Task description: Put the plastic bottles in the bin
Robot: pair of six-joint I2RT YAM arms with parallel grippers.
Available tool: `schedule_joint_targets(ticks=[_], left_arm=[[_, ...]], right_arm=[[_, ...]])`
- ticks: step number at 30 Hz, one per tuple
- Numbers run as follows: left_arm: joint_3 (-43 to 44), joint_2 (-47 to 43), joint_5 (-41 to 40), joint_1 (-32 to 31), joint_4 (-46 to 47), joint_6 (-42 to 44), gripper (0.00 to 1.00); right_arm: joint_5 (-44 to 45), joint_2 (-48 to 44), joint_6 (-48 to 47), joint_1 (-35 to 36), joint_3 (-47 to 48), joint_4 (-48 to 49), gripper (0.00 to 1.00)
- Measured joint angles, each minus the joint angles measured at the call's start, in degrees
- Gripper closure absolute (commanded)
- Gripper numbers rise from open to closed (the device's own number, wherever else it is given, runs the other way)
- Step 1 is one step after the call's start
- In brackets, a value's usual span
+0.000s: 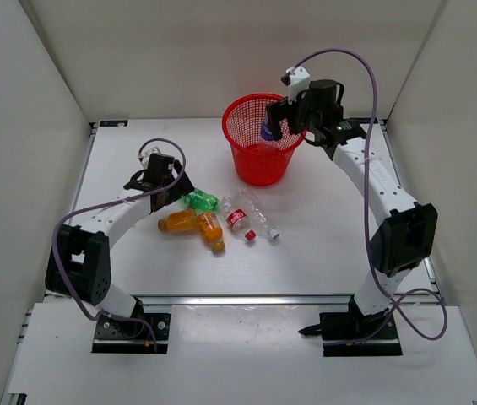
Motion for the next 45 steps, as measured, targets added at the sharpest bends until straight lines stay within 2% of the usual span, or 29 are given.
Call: schedule_joint_targets(ticks=[4, 9, 15, 19, 23, 25, 29, 33, 37, 41, 42, 44, 45], left_arm=[[0.59, 3.37, -0.42, -0.42, 4.35, -2.29, 0.01], [7.1, 13.16, 0.11, -2.38, 5.27, -2.91, 0.02], [7.15, 16.92, 0.15, -3.87, 6.29, -2.91, 0.02], [8.79, 19.76, 0.13, -4.35, 6.93, -2.78, 0.14], [12.44, 22.73, 0.11, -4.63, 7.32, -2.29, 0.33], [12.55, 22.82, 0.11, -4.57, 7.48, -2.08, 0.44], [12.55, 21.57, -0.2, -3.98, 7.21, -1.62, 0.5], [12.55, 15.93, -4.11, -3.48, 6.62, 0.33, 0.52], [13.42, 5.42, -9.6, -4.76, 11.43, 4.11, 0.5], [20.81, 2.1, -13.7, -8.94, 19.5, 7.89, 0.5], [23.12, 2.62, -14.25, -10.19, 21.84, 8.59, 0.49], [28.76, 5.14, -15.06, -12.5, 25.7, 9.88, 0.53], [32.17, 7.37, -15.23, -13.42, 27.45, 10.36, 0.5]], right_arm=[[3.1, -7.82, 1.09, 0.68, -8.66, 1.86, 0.01], [5.07, -18.71, 4.55, 0.81, -20.48, 2.32, 0.01], [6.32, -29.77, 10.27, -3.85, -30.42, 2.56, 0.01], [7.87, -35.34, 13.2, -7.63, -33.0, 0.2, 0.01], [9.9, -39.85, 15.06, -8.59, -35.26, -1.7, 0.01], [9.9, -42.01, 15.76, -9.29, -37.35, -2.71, 0.01], [10.75, -45.03, 16.33, -10.29, -41.42, -5.88, 0.0], [13.77, -45.53, 16.98, -10.19, -43.69, -10.05, 0.01], [14.45, -46.49, 18.12, -11.43, -47.5, -12.09, 0.01], [13.51, -49.4, 19.34, -12.17, -51.78, -12.79, 0.01], [13.4, -50.12, 19.58, -12.0, -52.46, -12.68, 0.01], [13.55, -51.34, 20.41, -10.49, -53.44, -12.48, 0.01], [13.77, -51.69, 20.72, -9.44, -53.64, -12.41, 0.01]])
